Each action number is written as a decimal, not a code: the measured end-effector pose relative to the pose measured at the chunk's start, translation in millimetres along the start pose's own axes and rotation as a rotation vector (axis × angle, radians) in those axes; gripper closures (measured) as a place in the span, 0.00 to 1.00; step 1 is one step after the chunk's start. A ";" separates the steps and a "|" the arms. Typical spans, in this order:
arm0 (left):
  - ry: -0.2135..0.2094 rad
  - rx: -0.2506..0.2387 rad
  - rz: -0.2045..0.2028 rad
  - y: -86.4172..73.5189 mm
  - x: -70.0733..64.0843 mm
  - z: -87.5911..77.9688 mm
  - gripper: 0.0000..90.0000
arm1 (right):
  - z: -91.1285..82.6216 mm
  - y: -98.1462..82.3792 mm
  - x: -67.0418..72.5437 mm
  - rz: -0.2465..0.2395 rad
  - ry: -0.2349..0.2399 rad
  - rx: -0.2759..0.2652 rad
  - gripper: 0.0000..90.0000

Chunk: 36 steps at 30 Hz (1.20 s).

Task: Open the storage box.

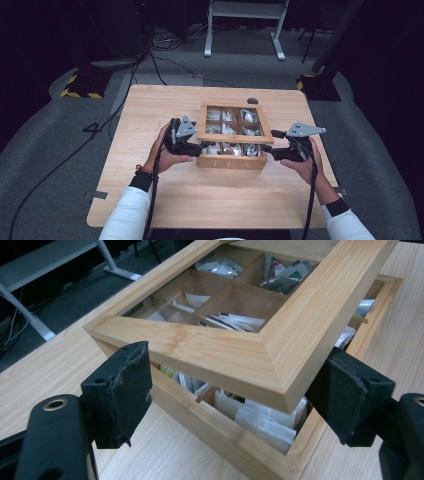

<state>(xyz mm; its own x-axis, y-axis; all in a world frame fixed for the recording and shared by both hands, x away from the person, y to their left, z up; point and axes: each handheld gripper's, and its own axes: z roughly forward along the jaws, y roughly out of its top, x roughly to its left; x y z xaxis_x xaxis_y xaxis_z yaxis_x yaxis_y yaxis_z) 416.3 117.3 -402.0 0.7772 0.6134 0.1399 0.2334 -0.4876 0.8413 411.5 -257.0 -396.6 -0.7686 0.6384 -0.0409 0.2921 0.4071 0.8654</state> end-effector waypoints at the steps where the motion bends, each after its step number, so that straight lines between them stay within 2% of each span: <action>1: 0.002 -0.003 0.009 2.1 0.1 0.8 0.24 | -0.1 0.4 -0.2 -0.001 0.000 -0.002 0.35; 5: 0.004 -0.012 0.016 4.5 0.0 1.2 0.24 | -1.2 2.6 -0.1 -0.001 -0.005 -0.006 0.36; 13: 0.003 -0.014 0.070 16.6 -1.6 0.5 0.25 | -3.1 7.5 0.1 -0.002 -0.018 -0.022 0.36; 22: 0.001 -0.014 0.095 27.9 -1.9 1.9 0.25 | -7.0 9.5 -2.7 0.019 -0.022 -0.053 0.40; 25: -0.029 -0.014 0.106 30.8 -2.1 2.8 0.32 | -9.6 8.7 -4.0 0.027 -0.025 -0.058 0.40; 29: -0.016 -0.037 0.126 34.8 -2.8 0.6 0.41 | -16.0 7.0 -5.7 0.030 -0.022 -0.069 0.40; 36: -0.011 -0.035 0.136 43.2 -1.1 -2.1 0.47 | -25.4 -3.8 -12.2 0.025 -0.028 -0.053 0.39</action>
<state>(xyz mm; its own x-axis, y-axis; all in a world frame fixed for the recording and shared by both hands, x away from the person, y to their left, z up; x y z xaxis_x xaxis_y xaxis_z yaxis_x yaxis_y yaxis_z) 424.3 96.9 -364.7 0.8069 0.5359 0.2484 0.1049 -0.5438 0.8327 405.2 -283.0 -386.7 -0.7453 0.6660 -0.0322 0.2800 0.3565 0.8913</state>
